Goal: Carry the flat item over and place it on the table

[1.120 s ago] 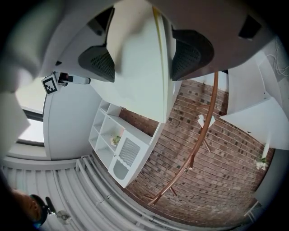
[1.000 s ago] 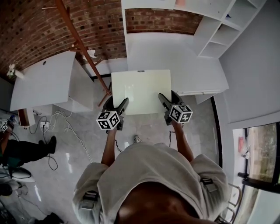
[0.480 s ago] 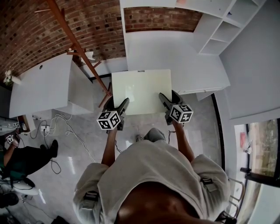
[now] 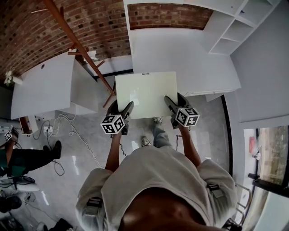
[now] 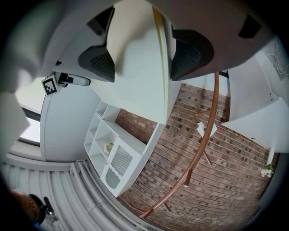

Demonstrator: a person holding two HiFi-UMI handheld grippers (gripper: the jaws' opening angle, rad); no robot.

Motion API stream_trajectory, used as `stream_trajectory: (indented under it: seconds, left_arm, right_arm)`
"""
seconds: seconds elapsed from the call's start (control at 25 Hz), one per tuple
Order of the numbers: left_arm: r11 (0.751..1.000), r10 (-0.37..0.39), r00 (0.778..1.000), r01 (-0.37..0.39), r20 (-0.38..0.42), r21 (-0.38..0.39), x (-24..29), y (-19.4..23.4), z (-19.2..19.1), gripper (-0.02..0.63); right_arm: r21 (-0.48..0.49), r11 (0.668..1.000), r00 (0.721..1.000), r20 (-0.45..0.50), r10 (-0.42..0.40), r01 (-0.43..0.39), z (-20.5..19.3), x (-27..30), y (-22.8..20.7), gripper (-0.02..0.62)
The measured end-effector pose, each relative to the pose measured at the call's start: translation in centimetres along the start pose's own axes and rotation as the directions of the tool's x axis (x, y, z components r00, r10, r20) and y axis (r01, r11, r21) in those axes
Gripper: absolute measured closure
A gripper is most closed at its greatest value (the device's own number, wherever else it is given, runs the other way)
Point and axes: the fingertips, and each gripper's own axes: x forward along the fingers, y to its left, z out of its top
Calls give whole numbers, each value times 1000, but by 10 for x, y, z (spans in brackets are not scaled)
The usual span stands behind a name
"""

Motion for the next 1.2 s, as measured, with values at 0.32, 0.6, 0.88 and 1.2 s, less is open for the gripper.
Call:
stream_trajectory:
  seconds: [0.32,0.6,0.88,1.2]
  left_arm:
    - [1000,17,1000,-17,-3,-1,49,4,17,199]
    - [999,47,999,-47,23,6,103,11,54,199]
    - [996,88,995,-89,47,-1,144,16,86,199]
    - [992,127,990,-126,56,-8,185,19,103,199]
  right_arm:
    - [-3,1000,1000,0,14,-14,24,35,-36,261]
    - [-7,999,999,4,51,-51,64,84,-71,264]
    - [-15,995,995,1,102,-102,102,127,-98,265]
    - [-7,991,991,-15,136,-136,125,163,-129,268]
